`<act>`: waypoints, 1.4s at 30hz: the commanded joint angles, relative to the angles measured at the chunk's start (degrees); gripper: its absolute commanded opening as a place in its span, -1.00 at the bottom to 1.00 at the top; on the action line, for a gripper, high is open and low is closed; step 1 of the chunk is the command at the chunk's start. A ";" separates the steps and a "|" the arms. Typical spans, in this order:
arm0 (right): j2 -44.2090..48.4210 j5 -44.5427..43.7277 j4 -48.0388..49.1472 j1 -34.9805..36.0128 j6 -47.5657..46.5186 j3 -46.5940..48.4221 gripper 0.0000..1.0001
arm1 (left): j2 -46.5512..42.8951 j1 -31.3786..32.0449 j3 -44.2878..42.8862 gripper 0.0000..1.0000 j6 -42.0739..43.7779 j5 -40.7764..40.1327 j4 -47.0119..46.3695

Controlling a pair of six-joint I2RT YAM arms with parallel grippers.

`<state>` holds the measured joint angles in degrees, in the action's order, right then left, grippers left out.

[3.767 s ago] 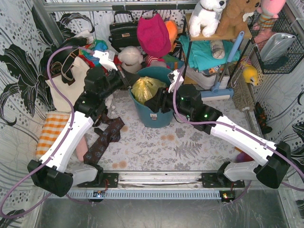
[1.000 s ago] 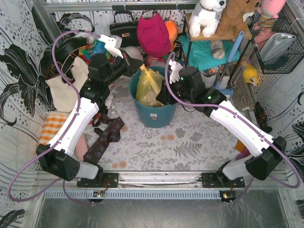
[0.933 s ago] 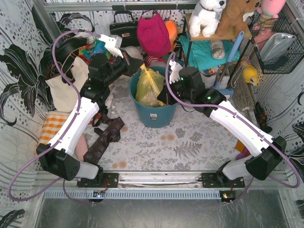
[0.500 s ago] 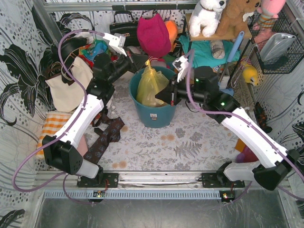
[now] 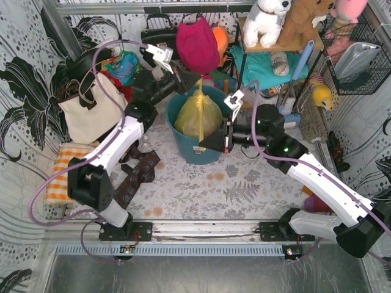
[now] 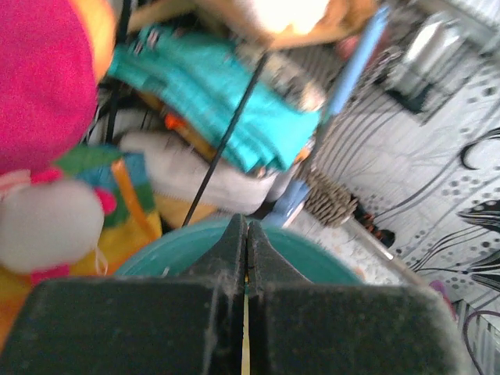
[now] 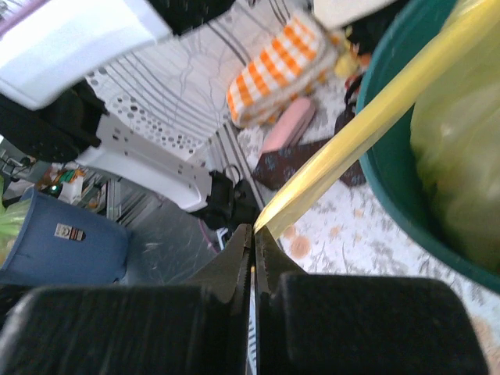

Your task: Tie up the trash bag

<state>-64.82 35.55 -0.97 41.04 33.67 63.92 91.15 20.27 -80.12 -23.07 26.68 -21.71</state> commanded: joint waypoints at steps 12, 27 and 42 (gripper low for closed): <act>2.77 9.72 7.03 2.91 5.32 -2.64 -1.00 | 7.36 2.22 -8.23 -1.00 6.97 -18.06 14.01; -3.21 -31.09 -12.82 2.86 -10.04 14.43 -0.12 | -9.06 3.37 7.09 -1.00 3.20 -4.33 -7.59; -18.07 -39.10 -0.53 -1.63 -17.19 23.58 -0.25 | -10.72 3.32 8.08 -1.00 -1.06 1.38 -12.28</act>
<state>-82.15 -2.48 -9.26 41.10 17.89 86.78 82.61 23.59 -72.79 -23.00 27.03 -29.12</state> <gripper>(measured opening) 0.382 0.011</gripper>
